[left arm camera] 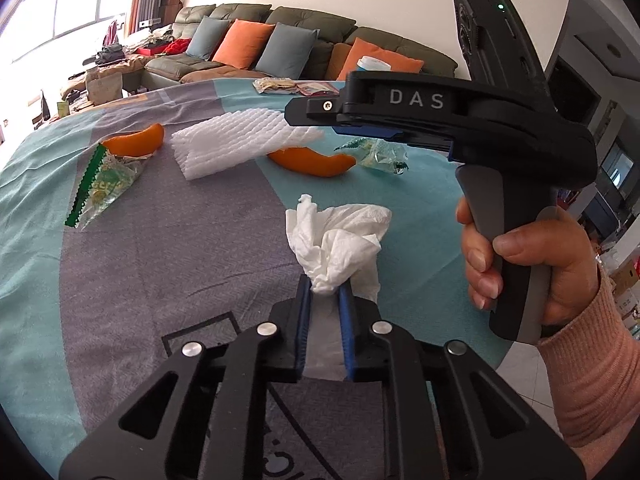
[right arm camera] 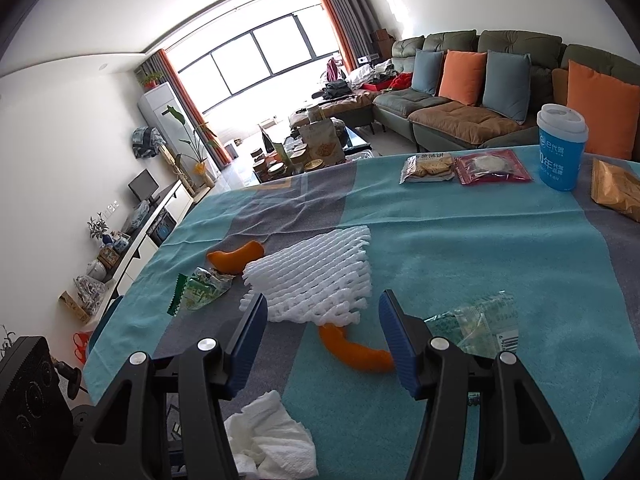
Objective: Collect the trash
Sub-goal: 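Move both tools back over the table toward the tissue and foam net, then grasp the white tissue with the left tool while the right tool grasps the white foam net, then carry the tissue and foam net over the teal bin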
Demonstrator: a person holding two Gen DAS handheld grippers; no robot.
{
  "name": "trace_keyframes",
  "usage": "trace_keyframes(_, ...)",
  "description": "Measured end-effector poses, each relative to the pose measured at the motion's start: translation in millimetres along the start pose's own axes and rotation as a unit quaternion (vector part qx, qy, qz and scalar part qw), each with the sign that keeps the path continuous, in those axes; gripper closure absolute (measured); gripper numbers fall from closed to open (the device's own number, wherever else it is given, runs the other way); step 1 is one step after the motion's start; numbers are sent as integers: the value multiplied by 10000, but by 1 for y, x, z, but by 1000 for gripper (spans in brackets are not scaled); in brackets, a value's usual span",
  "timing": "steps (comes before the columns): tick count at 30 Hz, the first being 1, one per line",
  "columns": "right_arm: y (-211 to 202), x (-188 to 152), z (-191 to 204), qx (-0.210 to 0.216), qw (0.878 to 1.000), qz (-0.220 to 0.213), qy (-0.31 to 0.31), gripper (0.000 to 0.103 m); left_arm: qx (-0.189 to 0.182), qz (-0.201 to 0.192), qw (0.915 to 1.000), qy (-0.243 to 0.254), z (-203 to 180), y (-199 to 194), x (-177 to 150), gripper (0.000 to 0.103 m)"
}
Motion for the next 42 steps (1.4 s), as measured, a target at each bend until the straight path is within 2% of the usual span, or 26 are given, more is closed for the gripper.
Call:
trace_keyframes(7,17,2,-2,-103,9999,125,-11,45,115,-155,9998,-18,9,-13,2,93)
trace_keyframes(14,29,3,1,-170,9995,242,-125,45,393,-334,9985,-167,26,-36,3,93)
trace_keyframes(18,31,2,3,-235,9992,271,-172,58,556,-430,9971,-304,38,-51,3,93)
trace_keyframes(20,31,2,1,-247,9992,274,-127,69,655,-470,9961,-369,45,-57,2,93)
trace_keyframes(26,28,3,1,-210,9996,206,-51,86,839,-580,9935,-504,61,-76,0,93)
trace_keyframes(32,23,5,11,-134,9998,107,-112,91,1017,-665,9906,-628,75,-93,-5,93)
trace_keyframes(42,2,18,33,116,9994,-238,-241,93,1329,-813,9846,-796,95,-119,-11,93)
Point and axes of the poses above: each gripper's, at about its wrist camera, not at the fingertips, and y roughly the way its jaws point, z to its left, x to its top, the point moved 3 cm from there along y, roughly the way its jaws point, and after that the axes turned 7 degrees about -z, right-handed, at the moved point
